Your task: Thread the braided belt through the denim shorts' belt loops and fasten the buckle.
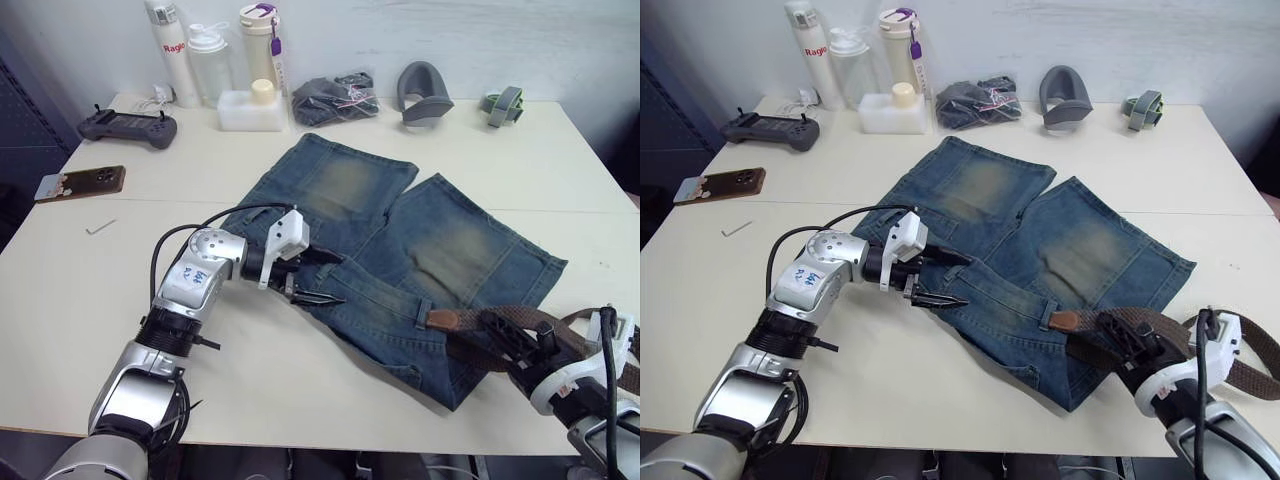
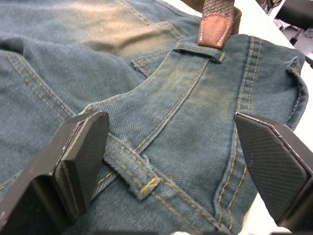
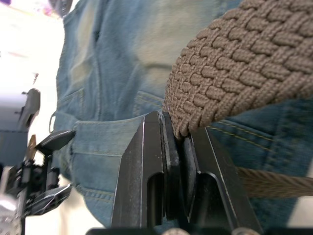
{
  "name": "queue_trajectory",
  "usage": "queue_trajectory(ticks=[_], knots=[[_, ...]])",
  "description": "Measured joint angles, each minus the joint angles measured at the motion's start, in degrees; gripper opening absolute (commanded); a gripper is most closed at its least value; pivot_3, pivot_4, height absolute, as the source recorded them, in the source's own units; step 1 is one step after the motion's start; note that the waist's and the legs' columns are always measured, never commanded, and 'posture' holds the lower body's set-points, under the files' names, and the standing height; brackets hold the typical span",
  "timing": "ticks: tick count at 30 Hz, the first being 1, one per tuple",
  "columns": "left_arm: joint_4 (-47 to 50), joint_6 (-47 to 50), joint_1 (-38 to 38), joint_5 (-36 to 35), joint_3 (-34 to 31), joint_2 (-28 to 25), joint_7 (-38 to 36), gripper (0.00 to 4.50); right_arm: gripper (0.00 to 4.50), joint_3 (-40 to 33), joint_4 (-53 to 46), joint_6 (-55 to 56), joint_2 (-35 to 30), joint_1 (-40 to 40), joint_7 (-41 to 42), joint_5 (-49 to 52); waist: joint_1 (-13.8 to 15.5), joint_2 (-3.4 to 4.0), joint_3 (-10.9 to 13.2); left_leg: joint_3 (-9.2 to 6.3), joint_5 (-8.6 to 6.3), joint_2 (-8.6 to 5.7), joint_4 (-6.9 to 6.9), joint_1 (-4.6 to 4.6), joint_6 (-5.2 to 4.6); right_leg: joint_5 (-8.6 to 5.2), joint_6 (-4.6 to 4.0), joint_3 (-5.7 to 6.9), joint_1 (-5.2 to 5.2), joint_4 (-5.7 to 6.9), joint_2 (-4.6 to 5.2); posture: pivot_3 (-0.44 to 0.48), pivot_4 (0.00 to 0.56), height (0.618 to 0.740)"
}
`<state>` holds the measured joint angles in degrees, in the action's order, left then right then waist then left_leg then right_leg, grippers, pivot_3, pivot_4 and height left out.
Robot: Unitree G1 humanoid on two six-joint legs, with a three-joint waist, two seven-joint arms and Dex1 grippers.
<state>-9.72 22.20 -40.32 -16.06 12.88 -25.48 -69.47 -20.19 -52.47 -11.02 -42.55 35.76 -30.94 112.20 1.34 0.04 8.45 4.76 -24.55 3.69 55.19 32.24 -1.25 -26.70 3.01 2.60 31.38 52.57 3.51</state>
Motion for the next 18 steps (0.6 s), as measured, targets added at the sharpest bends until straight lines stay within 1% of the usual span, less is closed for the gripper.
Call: queue_trajectory(ticks=[6, 9, 18], knots=[[0.1, 0.0, 0.4, 0.0, 0.0, 0.0, 0.6, 4.48, 0.0, 0.3, 0.0, 0.8, -1.1, -2.4, -1.9, 0.0, 0.0, 0.0, 0.0, 0.0, 0.0, 0.0, 0.01, -0.01, 0.0, 0.0, 0.01, 0.0, 0.0, 0.01, 0.0, 0.0, 0.15, 0.649], [0.3, 0.0, 0.6, 0.0, 0.0, 0.0, 0.9, 4.48, 0.0, 2.2, 0.0, 0.9, -2.2, -4.3, -3.4, 0.0, 0.0, 0.0, 0.0, 0.0, 0.0, 0.0, 0.01, 0.0, 0.0, 0.0, 0.01, 0.0, 0.01, 0.04, -0.01, 0.0, 0.15, 0.649], [1.3, 0.0, 1.3, 0.0, -0.2, -0.1, 1.3, 4.48, 0.0, 7.8, 0.0, 1.2, -2.9, -11.9, -10.0, 0.0, 0.0, 0.0, 0.0, 0.0, 0.0, 0.0, 0.04, -0.01, 0.01, 0.01, 0.02, 0.0, 0.02, 0.1, -0.01, 0.0, 0.15, 0.649]])
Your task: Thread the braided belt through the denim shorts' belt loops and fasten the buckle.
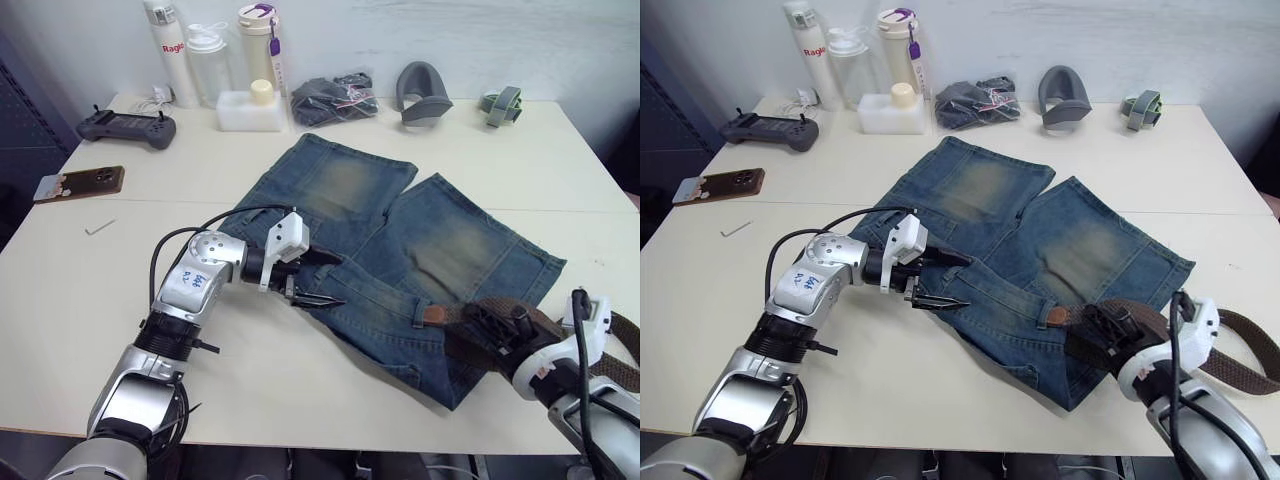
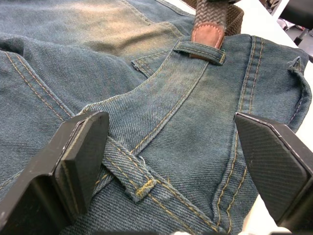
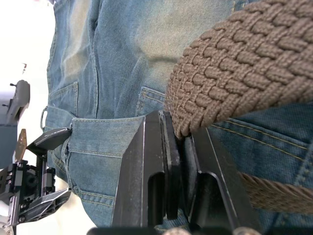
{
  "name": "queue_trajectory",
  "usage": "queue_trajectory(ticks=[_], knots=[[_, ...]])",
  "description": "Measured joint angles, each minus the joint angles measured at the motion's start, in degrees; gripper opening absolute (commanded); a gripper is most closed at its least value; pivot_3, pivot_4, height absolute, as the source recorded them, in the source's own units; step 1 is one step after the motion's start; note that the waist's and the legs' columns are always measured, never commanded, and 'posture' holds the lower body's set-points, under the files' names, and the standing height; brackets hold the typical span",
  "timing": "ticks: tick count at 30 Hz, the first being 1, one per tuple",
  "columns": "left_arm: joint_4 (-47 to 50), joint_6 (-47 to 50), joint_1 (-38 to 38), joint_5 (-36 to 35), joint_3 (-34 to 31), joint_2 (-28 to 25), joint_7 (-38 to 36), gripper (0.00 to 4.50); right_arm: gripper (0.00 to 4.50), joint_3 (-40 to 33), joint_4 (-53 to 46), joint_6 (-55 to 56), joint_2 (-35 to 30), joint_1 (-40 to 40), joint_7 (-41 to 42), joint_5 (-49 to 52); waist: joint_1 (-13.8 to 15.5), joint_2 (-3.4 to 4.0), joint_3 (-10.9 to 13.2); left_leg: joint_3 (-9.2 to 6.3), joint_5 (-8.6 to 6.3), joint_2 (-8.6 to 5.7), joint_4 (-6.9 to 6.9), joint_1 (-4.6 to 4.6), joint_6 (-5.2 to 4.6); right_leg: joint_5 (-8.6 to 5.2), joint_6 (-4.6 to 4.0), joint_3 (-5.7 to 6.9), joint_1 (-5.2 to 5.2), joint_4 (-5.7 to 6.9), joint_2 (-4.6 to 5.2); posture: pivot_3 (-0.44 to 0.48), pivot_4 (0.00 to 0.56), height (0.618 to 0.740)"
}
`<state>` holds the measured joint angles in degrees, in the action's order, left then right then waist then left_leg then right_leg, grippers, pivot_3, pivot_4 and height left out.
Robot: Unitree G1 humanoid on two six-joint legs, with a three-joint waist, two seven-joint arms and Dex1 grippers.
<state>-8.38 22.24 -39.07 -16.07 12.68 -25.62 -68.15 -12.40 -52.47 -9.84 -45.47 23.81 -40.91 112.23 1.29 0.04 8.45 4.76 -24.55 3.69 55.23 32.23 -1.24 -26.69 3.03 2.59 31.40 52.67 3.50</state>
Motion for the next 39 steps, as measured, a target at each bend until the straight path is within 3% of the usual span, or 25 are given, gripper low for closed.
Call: queue_trajectory(ticks=[14, 22, 27, 32, 35, 39], knots=[[1.1, 0.4, 0.5, 0.0, -0.1, 0.0, 1.2, 4.48, 0.0, 12.7, 0.2, -0.1, 8.9, -10.1, -3.6, -0.4, -0.3, 0.0, 0.0, 0.0, 0.0, 0.01, 0.02, -0.02, 0.01, -0.01, -0.01, -0.01, 0.04, 0.14, 0.0, 0.0, 0.15, 0.649], [1.3, 0.4, 0.3, 0.0, 0.6, 1.1, 1.2, 4.48, 0.0, 17.6, 3.1, -2.9, 13.9, -12.2, -2.8, -6.6, -0.3, 0.0, 0.0, 0.01, 0.01, 0.0, 0.02, -0.02, 0.01, -0.02, -0.03, -0.02, 0.04, 0.15, 0.01, 0.0, 0.15, 0.649], [1.0, -0.3, -0.9, 0.2, 1.5, 2.1, 0.8, 4.5, 2.13, 14.5, 3.1, -4.5, 13.4, -7.3, 0.6, -7.9, 0.0, 0.0, 0.0, 0.01, 0.0, -0.01, 0.02, 0.0, 0.0, -0.02, -0.03, -0.01, 0.04, 0.14, 0.02, 0.0, 0.15, 0.649], [-2.3, -3.8, -3.6, 1.0, 2.4, 3.4, -1.4, 4.5, 4.48, -0.7, 0.4, -8.8, 4.0, 7.2, 10.3, -5.0, 0.2, -0.02, 0.0, 0.04, -0.02, -0.04, 0.03, 0.03, -0.03, -0.01, 0.0, 0.03, 0.01, 0.09, 0.06, 0.0, 0.15, 0.649], [-4.9, -6.3, -5.2, 1.7, 3.5, 5.0, -2.7, 4.5, 4.48, -8.4, 0.4, -12.4, 0.0, 13.4, 16.3, -4.1, 0.1, -0.06, -0.1, 0.05, -0.02, -0.03, 0.02, 0.0, -0.04, 0.0, 0.01, 0.02, -0.01, 0.08, 0.03, 0.0, 0.15, 0.649], [-7.1, -9.8, -6.8, 2.6, 5.2, 7.6, -4.1, 4.5, 4.48, -16.1, 0.1, -17.0, -5.4, 15.9, 24.1, -4.6, -0.2, -0.07, -0.1, 0.04, -0.04, -0.02, -0.01, -0.04, -0.08, 0.0, 0.02, -0.01, 0.0, 0.08, -0.05, 0.0, 0.15, 0.649]])
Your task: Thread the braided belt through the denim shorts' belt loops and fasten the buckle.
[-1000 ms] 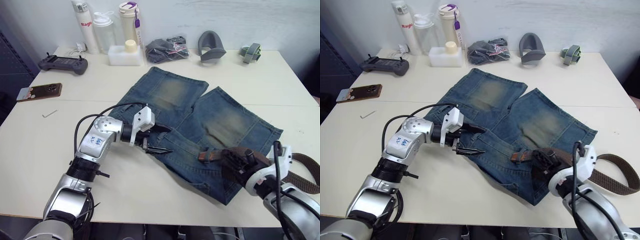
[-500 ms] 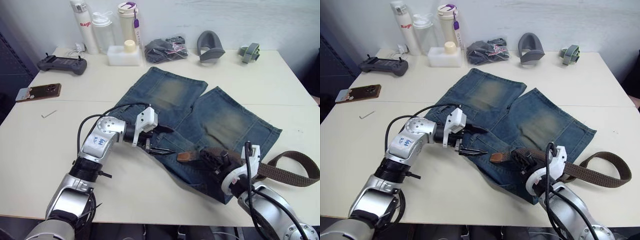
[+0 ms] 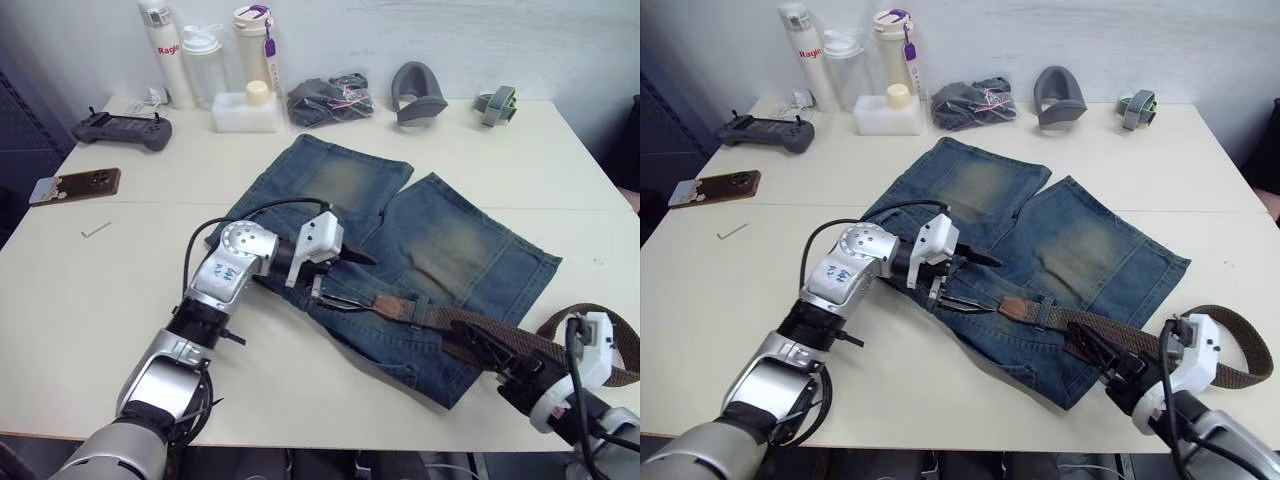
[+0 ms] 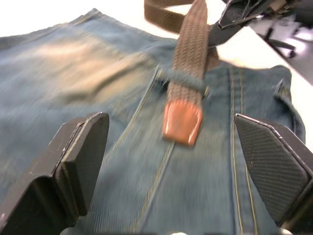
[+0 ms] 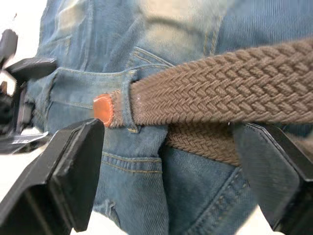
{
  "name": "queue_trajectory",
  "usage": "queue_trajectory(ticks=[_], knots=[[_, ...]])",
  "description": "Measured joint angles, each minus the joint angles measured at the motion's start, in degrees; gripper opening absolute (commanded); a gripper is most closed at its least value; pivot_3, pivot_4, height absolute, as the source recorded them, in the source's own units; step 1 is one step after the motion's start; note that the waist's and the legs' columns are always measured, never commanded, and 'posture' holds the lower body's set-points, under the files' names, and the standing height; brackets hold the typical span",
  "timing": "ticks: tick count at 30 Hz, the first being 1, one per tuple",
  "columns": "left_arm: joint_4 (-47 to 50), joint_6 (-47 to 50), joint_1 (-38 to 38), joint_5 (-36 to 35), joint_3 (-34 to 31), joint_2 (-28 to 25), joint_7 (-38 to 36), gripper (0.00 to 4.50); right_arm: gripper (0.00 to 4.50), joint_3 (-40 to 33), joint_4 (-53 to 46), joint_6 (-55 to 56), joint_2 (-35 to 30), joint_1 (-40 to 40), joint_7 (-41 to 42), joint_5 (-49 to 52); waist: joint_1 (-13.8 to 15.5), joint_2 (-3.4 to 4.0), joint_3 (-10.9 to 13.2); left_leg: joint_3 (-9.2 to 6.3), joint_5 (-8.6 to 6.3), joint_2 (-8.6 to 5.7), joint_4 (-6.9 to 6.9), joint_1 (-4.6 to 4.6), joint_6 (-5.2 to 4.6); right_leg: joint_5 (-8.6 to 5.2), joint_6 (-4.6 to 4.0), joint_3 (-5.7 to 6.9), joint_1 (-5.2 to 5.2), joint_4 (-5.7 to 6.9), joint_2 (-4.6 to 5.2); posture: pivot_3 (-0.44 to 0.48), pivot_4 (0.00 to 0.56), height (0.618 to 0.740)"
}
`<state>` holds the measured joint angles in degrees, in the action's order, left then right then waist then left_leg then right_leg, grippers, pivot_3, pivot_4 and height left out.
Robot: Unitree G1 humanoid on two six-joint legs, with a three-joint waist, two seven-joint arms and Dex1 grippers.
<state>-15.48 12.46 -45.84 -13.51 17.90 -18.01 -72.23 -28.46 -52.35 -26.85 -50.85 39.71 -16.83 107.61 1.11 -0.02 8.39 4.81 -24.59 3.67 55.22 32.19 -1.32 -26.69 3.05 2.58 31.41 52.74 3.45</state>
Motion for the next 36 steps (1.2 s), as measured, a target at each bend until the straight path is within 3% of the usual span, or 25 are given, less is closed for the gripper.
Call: queue_trajectory(ticks=[3, 6, 9, 13, 16, 17, 20, 23, 29, 32, 36], knots=[[-1.8, -3.6, -0.5, 1.5, 0.9, 0.7, -0.6, 4.5, 4.48, -3.9, -0.1, -4.5, -5.3, -1.6, 7.0, -4.3, 0.0, 0.03, 0.0, -0.04, -0.12, -0.01, -0.02, -0.01, -0.23, 0.0, 0.0, 0.01, -0.01, -0.04, -0.04, 0.0, 0.15, 0.649], [-3.4, -7.7, -0.9, 3.7, 2.6, 2.4, -0.5, 4.5, 3.64, -6.8, -0.2, -9.8, -13.6, -5.6, 13.7, -8.6, 0.2, 0.04, 0.0, -0.07, -0.17, -0.03, -0.04, 0.0, -0.32, 0.02, 0.02, 0.05, -0.01, -0.13, -0.03, 0.0, 0.15, 0.649], [-3.5, -10.8, -0.9, 5.0, 3.6, 3.7, -0.5, 4.5, 2.13, -7.6, -0.2, -13.3, -18.2, -8.7, 17.5, -10.8, 0.5, -0.07, 0.1, -0.17, -0.17, -0.03, -0.09, 0.08, -0.31, 0.03, 0.05, 0.15, -0.06, -0.29, -0.02, 0.0, 0.15, 0.649], [-3.7, -14.0, -1.1, 6.1, 3.5, 4.1, -0.4, 4.5, 0.18, 0.0, -0.3, -14.9, -24.4, -11.9, 20.4, -17.1, 0.4, -0.07, 0.1, -0.17, -0.17, -0.06, -0.08, 0.06, -0.31, 0.07, 0.12, 0.14, -0.11, -0.37, 0.05, 0.0, 0.15, 0.649], [-4.3, -15.1, -1.1, 6.6, 3.6, 4.6, -0.3, 4.5, 0.08, 6.2, -0.2, -12.4, -25.6, -13.4, 20.5, -22.6, 0.5, -0.07, 0.1, -0.17, -0.17, -0.09, -0.08, 0.05, -0.31, 0.11, 0.18, 0.14, -0.14, -0.44, 0.06, 0.0, 0.15, 0.649], [-4.8, -15.2, -1.1, 6.8, 3.6, 4.7, -0.3, 4.5, 0.35, 7.7, -0.3, -11.5, -25.6, -13.4, 20.4, -23.7, 0.4, -0.07, 0.1, -0.17, -0.17, -0.1, -0.08, 0.05, -0.31, 0.11, 0.19, 0.14, -0.14, -0.44, 0.06, 0.0, 0.15, 0.649], [-5.5, -15.2, -1.1, 6.9, 3.5, 4.7, -0.3, 4.5, 1.5, 10.3, -0.3, -9.3, -26.6, -11.7, 20.8, -26.6, 0.4, -0.07, 0.1, -0.17, -0.12, -0.09, -0.08, 0.06, -0.23, 0.12, 0.21, 0.14, -0.14, -0.44, 0.06, 0.0, 0.15, 0.649], [-5.5, -15.2, -1.1, 6.9, 3.5, 4.8, -0.6, 4.5, 2.95, 13.2, -0.3, -5.2, -30.4, -9.7, 21.6, -34.0, 0.4, -0.07, 0.1, -0.17, -0.1, -0.09, -0.08, 0.03, -0.2, 0.12, 0.21, 0.14, -0.16, -0.46, 0.05, 0.0, 0.15, 0.649], [-7.0, -17.0, -1.1, 8.4, 4.8, 6.7, -0.1, 4.5, 2.95, 23.3, -0.4, 0.8, -33.8, -9.9, 20.6, -47.1, 0.4, -0.09, 0.1, -0.17, -0.05, -0.09, -0.07, 0.02, -0.1, 0.12, 0.21, 0.15, -0.19, -0.51, 0.06, 0.0, 0.15, 0.649], [-8.0, -17.7, -1.1, 10.7, 5.8, 8.1, 2.1, 4.5, 2.13, 26.2, -0.6, 0.4, -32.1, -11.3, 17.9, -51.6, 0.5, -0.2, 0.0, -0.18, -0.04, -0.09, -0.06, 0.01, -0.07, 0.16, 0.27, 0.16, -0.26, -0.58, 0.06, 0.0, 0.15, 0.649], [-8.0, -18.8, -1.1, 12.9, 6.6, 8.5, 4.1, 4.5, 0.41, 27.6, -0.6, -0.9, -29.4, -12.3, 16.1, -53.7, 0.4, -0.24, 0.0, -0.2, -0.05, -0.08, -0.04, -0.09, -0.09, 0.16, 0.24, 0.17, -0.41, -0.68, 0.06, 0.0, 0.15, 0.649]])
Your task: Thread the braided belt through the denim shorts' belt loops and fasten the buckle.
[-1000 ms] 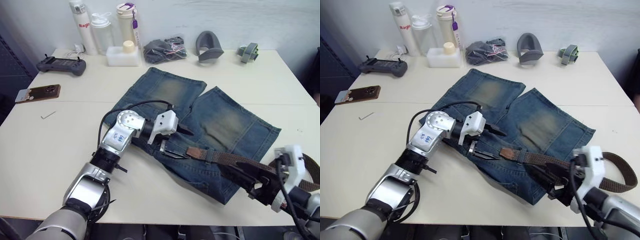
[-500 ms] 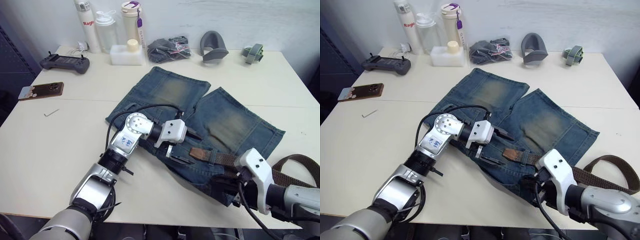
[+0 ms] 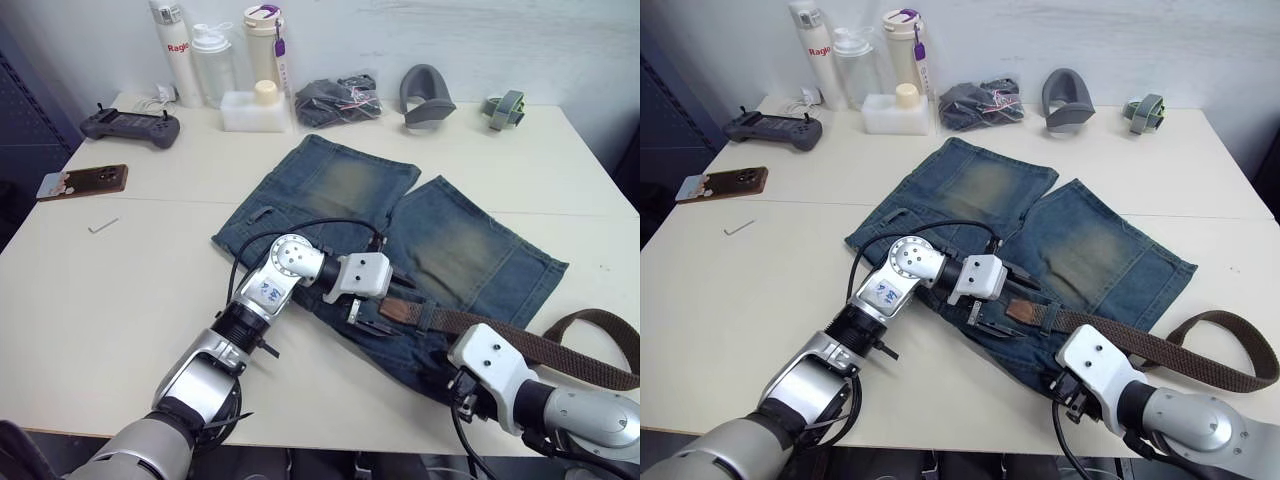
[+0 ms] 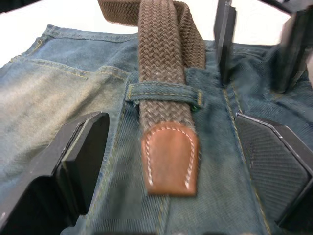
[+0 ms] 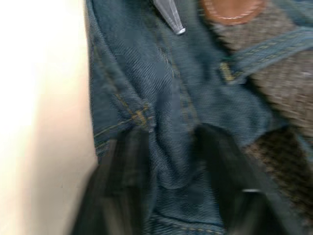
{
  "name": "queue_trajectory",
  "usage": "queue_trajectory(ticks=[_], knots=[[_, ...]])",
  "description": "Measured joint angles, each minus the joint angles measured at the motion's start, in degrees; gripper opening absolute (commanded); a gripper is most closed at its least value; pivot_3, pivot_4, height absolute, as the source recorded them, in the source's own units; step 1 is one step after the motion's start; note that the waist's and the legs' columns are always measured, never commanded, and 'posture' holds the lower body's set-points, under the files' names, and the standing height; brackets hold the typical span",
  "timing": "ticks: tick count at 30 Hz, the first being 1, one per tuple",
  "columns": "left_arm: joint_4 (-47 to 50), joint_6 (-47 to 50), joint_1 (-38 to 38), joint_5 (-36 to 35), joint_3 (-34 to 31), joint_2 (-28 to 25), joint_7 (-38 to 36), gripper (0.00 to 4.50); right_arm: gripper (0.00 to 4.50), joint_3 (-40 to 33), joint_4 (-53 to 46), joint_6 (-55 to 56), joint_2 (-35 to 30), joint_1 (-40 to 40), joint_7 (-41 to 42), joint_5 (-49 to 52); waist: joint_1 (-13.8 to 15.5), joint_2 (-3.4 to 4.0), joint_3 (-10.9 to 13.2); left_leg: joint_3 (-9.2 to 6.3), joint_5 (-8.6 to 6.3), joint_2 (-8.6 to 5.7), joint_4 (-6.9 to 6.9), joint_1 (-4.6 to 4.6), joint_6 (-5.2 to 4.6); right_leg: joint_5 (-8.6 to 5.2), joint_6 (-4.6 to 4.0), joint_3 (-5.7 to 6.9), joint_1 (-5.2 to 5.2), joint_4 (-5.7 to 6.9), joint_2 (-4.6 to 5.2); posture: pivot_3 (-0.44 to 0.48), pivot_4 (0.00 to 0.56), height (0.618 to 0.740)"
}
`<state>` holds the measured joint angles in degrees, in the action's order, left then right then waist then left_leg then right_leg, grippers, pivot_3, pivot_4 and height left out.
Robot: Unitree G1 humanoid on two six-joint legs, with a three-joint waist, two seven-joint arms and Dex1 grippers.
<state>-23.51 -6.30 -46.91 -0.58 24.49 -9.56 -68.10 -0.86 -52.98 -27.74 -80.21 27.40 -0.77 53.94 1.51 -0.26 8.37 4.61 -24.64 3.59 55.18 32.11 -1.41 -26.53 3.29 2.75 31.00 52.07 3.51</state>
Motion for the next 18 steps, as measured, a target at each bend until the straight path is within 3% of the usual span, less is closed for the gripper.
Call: queue_trajectory(ticks=[1, 4, 8, 11, 18], knots=[[0.0, -0.1, 0.0, 0.4, 0.3, 0.1, 0.3, 4.5, 0.11, 0.1, -0.1, -0.2, 0.4, -0.1, 0.0, 0.0, 0.0, -0.01, 0.0, 0.0, 0.0, 0.0, 0.0, -0.02, 0.0, 0.0, -0.01, 0.0, -0.02, -0.01, 0.0, 0.0, 0.15, 0.649], [0.0, 0.0, 0.0, 1.5, 0.9, 0.2, 1.3, 3.74, 0.0, 0.3, -0.1, -1.3, 1.4, -0.6, 0.0, 0.0, 0.0, -0.03, 0.0, 0.0, -0.03, 0.0, 0.02, -0.06, -0.06, 0.01, -0.03, 0.01, -0.1, -0.06, 0.0, 0.0, 0.15, 0.649], [0.0, 1.4, 0.0, 4.9, 1.5, 0.2, 4.5, 2.11, 0.0, 0.5, -0.1, -2.5, 2.2, -2.0, 0.0, 0.0, 0.0, -0.1, -0.1, -0.01, -0.13, 0.0, 0.03, -0.13, -0.24, 0.01, -0.04, 0.01, -0.2, -0.11, 0.01, 0.0, 0.15, 0.649], [0.0, 2.1, -0.4, 5.8, 1.4, 0.7, 6.5, 1.14, 0.0, 0.6, -0.1, -3.3, 2.9, -2.6, -0.1, 0.2, 0.0, -0.13, -0.1, -0.01, -0.13, 0.0, 0.04, -0.14, -0.24, 0.01, -0.04, 0.01, -0.21, -0.1, 0.01, 0.0, 0.15, 0.649], [0.0, -2.1, -0.7, 7.6, 1.9, -0.2, 6.8, 1.14, 0.0, 1.0, -0.1, -5.0, 3.6, -4.5, -0.3, 1.4, -0.1, -0.13, -0.1, -0.01, -0.13, 0.01, 0.05, -0.16, -0.24, 0.02, -0.06, 0.01, -0.22, -0.09, 0.01, 0.0, 0.15, 0.649]])
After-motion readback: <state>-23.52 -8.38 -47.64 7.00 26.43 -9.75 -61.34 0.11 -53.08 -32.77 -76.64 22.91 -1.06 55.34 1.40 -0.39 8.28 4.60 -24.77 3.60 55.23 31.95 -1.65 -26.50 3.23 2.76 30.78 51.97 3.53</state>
